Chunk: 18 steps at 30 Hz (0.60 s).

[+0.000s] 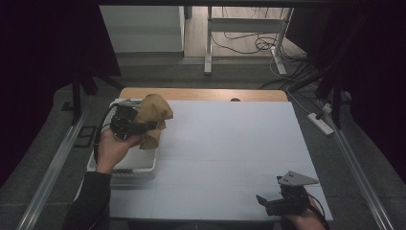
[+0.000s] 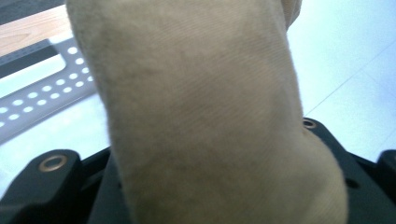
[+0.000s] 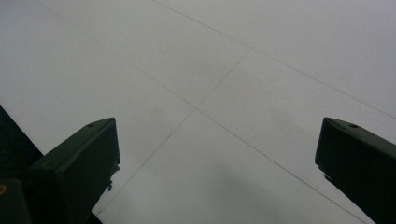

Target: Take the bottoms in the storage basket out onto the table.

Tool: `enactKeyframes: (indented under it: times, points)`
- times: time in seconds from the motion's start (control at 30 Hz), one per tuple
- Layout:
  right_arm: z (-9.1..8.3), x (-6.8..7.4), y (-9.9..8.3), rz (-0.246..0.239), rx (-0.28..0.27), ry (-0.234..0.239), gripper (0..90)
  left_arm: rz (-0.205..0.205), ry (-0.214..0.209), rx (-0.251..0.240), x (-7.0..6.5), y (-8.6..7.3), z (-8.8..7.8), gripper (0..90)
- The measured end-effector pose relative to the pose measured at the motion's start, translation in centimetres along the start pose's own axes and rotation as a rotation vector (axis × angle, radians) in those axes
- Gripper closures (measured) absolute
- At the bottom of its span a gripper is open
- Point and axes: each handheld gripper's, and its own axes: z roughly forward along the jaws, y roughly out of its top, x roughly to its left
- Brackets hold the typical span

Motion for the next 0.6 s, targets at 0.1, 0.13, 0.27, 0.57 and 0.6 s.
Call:
enactKeyframes:
  times: [0.1,0.13,0.27,0.57,0.6]
  points:
    - [0.0,0.0,0.0,0.001,0.0,0.0,0.4,0.011,-0.007,0.004,-0.5,0.2,0.3,61.6]
    - [0.0,0.0,0.0,0.001,0.0,0.0,0.3,0.016,-0.008,0.005,-0.6,0.3,0.4,61.6]
    - [0.0,0.0,0.0,0.004,0.0,-0.005,0.3,0.031,-0.022,0.008,-1.3,0.7,0.7,61.5]
    - [0.0,-0.1,0.0,0.006,0.0,-0.006,0.3,0.062,-0.065,0.004,-2.9,1.7,1.3,61.4]
    - [0.0,-0.1,0.0,0.005,0.0,-0.006,0.3,0.064,-0.072,0.005,-3.1,1.8,1.4,61.4]
